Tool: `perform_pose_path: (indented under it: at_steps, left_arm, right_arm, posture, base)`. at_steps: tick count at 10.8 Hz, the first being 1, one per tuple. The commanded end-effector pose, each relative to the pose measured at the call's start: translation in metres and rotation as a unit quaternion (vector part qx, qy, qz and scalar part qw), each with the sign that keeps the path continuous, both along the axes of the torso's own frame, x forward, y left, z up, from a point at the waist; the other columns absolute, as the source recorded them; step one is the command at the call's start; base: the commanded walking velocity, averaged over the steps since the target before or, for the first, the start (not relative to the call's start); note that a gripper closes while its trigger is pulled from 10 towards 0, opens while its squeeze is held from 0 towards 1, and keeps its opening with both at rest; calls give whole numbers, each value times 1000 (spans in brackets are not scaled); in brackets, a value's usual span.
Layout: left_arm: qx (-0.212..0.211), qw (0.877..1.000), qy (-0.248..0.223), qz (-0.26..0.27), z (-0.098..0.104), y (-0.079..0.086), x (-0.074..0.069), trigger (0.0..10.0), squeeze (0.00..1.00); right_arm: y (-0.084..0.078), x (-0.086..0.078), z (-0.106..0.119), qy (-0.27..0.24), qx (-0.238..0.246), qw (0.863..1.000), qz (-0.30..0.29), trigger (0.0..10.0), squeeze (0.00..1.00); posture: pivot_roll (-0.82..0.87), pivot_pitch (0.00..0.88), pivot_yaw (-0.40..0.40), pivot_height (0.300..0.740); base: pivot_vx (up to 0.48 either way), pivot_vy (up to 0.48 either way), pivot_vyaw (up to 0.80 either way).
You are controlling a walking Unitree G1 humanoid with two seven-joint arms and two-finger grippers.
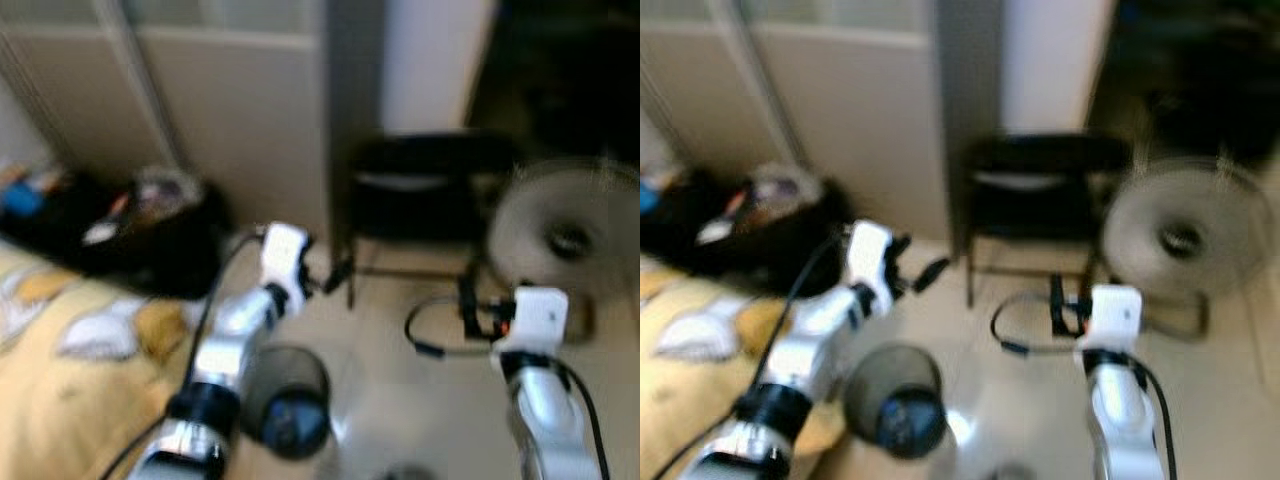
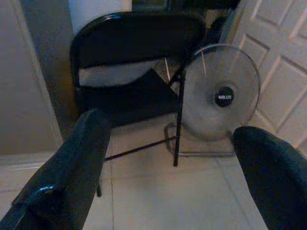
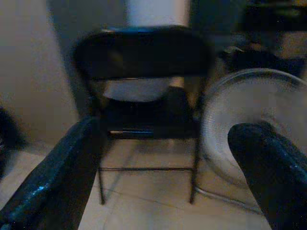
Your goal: Clean up the room
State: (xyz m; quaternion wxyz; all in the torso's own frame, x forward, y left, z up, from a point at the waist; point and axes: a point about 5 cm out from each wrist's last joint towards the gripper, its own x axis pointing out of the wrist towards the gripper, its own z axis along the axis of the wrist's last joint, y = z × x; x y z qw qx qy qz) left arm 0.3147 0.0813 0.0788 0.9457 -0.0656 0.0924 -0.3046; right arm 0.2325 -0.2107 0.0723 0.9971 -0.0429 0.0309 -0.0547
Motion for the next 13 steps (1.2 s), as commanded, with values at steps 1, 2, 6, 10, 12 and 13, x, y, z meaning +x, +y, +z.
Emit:
perform_pose_path:
  at_steps: [1, 2, 6, 10, 12, 13]
  left_arm:
    - [0, 1000, -4, -8, 0, -3, 0, 10000, 0]
    - [-1, 1000, -3, 7, -1, -2, 2, 10000, 0]
    - [44, 981, 12, 187, -25, 62, -10, 10000, 0]
    - [25, 970, -58, 234, -23, 92, -29, 10000, 0]
    - [28, 962, -91, 256, -11, 82, -24, 10000, 0]
    - [19, 967, -98, 234, -7, 73, -21, 10000, 0]
  right_arm:
    - [-3, -2, 2, -9, 6, 1000, -14, 10000, 59]
    - [-6, -4, 2, -11, 6, 1000, -21, 10000, 59]
    - [-9, -13, -1, 1, -15, 1000, -3, 10000, 63]
    - [-20, 9, 14, -11, -41, 999, 25, 10000, 63]
    - [-28, 18, 14, -8, -3, 1000, 5, 10000, 43]
    - [-24, 20, 10, -6, 17, 1000, 4, 10000, 39]
  posture:
    - [-262, 0, 125, 723]
    - [-265, 0, 126, 723]
    - [-272, 0, 121, 723]
    - [-227, 0, 31, 723]
    - [-189, 0, -3, 723]
    - [-180, 0, 0, 723]
  base:
    - [0, 0, -688]
    - [0, 0, -675]
    - [0, 0, -617]
    - [0, 0, 0]
    - [0, 0, 0]
    - [0, 0, 0]
